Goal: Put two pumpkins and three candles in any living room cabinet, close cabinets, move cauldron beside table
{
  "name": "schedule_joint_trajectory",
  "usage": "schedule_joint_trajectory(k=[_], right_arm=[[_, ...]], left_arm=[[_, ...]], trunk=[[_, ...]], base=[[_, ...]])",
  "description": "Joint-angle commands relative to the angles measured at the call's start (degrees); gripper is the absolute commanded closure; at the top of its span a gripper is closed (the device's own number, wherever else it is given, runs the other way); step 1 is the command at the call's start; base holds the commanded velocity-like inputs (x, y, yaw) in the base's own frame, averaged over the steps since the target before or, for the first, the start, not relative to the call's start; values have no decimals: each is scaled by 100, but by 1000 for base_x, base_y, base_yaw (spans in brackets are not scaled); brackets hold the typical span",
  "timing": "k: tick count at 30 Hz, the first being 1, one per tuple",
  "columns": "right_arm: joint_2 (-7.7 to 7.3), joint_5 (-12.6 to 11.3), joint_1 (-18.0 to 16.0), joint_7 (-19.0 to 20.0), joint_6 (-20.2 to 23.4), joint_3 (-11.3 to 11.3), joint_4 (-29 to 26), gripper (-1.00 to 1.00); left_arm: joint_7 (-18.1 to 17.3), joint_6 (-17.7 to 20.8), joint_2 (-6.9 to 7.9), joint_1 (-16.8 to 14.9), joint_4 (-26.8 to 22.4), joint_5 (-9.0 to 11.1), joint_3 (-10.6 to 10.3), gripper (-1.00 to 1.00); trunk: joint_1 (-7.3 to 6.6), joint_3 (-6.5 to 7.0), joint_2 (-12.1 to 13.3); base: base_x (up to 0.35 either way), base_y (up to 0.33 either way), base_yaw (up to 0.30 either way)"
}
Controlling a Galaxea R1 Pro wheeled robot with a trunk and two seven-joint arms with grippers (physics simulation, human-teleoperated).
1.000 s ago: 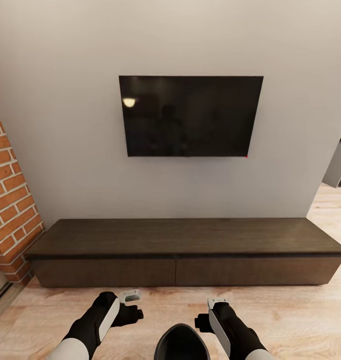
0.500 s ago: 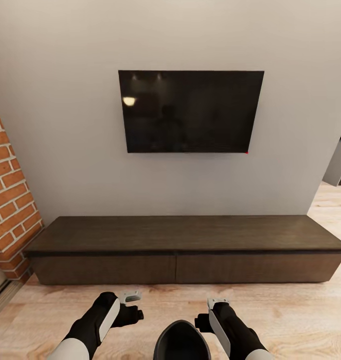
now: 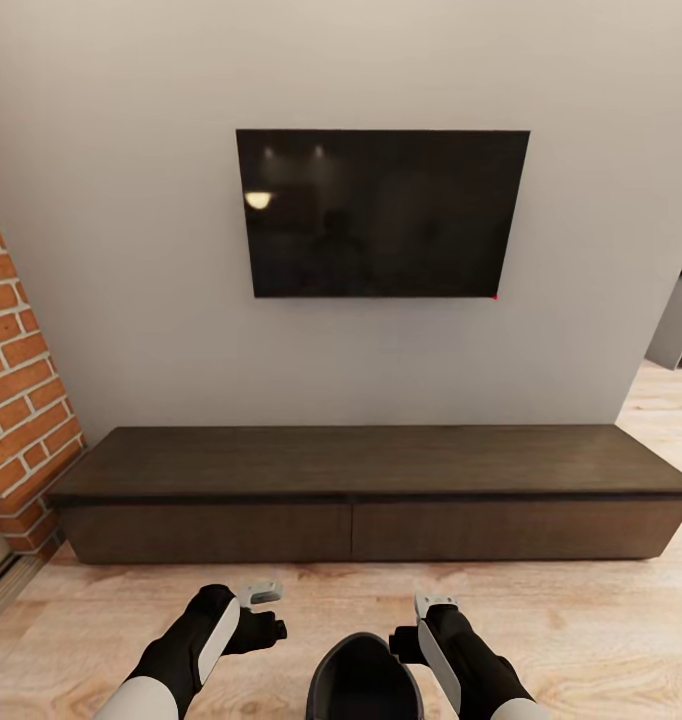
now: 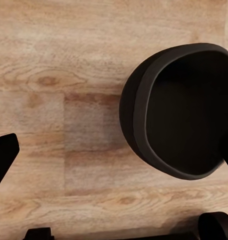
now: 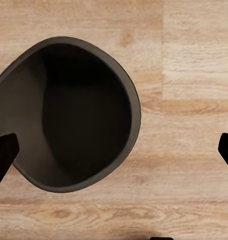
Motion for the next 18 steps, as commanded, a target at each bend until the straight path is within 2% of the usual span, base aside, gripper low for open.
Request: schedule_joint_trajectory(k=[1, 9, 18], right_arm=[[-3, -62, -3, -51, 21, 27, -8, -100], [-4, -61, -3, -50, 7, 27, -8, -100], [-4, -60, -3, -50, 6, 27, -8, -100]], left_arm=[[18, 22, 2, -2, -7, 34, -14, -100], [18, -12, 4, -2, -6, 32, -17, -100], [18, -269, 11, -2, 15, 25, -22, -100]], trunk=[[22, -24, -44], [198, -168, -365], [395, -330, -726]], base=[[0, 0, 0], [0, 0, 0], [0, 0, 0]])
